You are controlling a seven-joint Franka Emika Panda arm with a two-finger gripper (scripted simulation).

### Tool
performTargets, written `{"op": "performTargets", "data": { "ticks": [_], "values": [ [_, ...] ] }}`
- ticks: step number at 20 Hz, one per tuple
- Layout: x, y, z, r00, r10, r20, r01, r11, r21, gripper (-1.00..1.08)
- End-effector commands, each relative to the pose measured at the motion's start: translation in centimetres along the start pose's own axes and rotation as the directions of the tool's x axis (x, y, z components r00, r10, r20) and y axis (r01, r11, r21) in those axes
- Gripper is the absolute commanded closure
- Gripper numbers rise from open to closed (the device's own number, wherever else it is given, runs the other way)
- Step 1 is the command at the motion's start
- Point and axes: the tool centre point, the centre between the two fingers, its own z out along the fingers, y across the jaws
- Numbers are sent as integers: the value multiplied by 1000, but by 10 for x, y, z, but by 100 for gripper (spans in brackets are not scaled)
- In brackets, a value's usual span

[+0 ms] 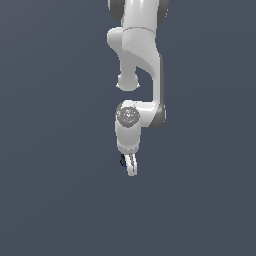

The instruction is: Pick up the object and move it to a goal position.

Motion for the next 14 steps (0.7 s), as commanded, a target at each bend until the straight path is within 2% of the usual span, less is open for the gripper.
{"op": "performTargets", "data": {
  "ticks": [1, 14],
  "values": [
    [6, -6, -3, 1000, 0, -1, 0, 1000, 1, 108],
    [33, -34, -15, 1000, -1, 0, 1, 1000, -4, 108]
  ]
}}
